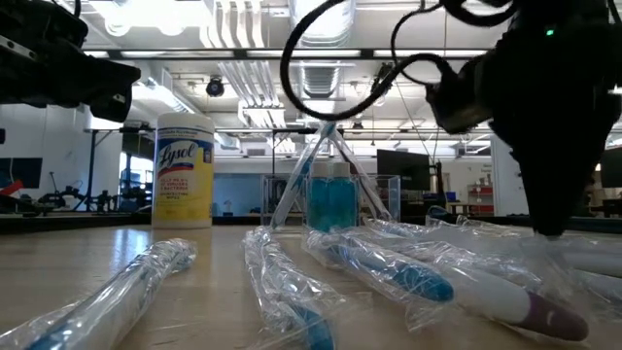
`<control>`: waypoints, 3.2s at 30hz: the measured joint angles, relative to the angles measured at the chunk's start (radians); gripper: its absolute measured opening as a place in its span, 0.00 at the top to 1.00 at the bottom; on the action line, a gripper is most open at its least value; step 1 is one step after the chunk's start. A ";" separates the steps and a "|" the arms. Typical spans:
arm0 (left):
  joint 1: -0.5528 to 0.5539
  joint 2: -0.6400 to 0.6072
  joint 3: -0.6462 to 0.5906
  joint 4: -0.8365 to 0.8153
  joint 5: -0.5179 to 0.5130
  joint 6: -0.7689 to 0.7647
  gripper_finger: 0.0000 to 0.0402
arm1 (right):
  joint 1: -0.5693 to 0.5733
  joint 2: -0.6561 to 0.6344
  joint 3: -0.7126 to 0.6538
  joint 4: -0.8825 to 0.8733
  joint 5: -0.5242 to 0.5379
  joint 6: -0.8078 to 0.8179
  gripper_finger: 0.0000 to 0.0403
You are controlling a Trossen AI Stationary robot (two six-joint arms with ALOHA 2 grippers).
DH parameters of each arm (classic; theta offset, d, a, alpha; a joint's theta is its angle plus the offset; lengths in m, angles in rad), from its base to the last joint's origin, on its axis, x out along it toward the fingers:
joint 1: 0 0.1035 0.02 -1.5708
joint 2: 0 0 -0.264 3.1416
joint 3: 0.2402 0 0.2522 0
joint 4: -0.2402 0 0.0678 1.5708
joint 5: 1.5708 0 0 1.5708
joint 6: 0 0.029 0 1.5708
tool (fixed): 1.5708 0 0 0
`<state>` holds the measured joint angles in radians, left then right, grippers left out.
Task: Pick & Place toothbrushing station
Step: Put the orange toothbrush into the right section of the transparent organizer
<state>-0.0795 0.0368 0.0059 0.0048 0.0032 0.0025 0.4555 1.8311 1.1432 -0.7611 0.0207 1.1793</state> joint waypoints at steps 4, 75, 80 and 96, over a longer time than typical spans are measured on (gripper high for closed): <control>0.000 0.000 0.000 -0.001 0.000 -0.003 0.96 | -0.006 0.036 -0.002 -0.004 0.001 0.000 0.39; 0.000 0.020 0.004 0.018 -0.021 0.004 0.98 | -0.083 -1.355 -0.990 1.202 0.289 -1.254 0.96; 0.000 0.020 0.004 0.019 -0.021 0.000 0.96 | -0.083 -1.402 -1.059 1.225 0.289 -1.276 0.96; 0.000 0.020 0.004 0.020 -0.042 -0.102 0.98 | -0.109 -1.409 -1.098 1.313 0.300 -1.336 0.96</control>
<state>-0.0799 0.0570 0.0097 0.0246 -0.0391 -0.0998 0.3464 0.4218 0.0452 0.5514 0.3210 -0.1571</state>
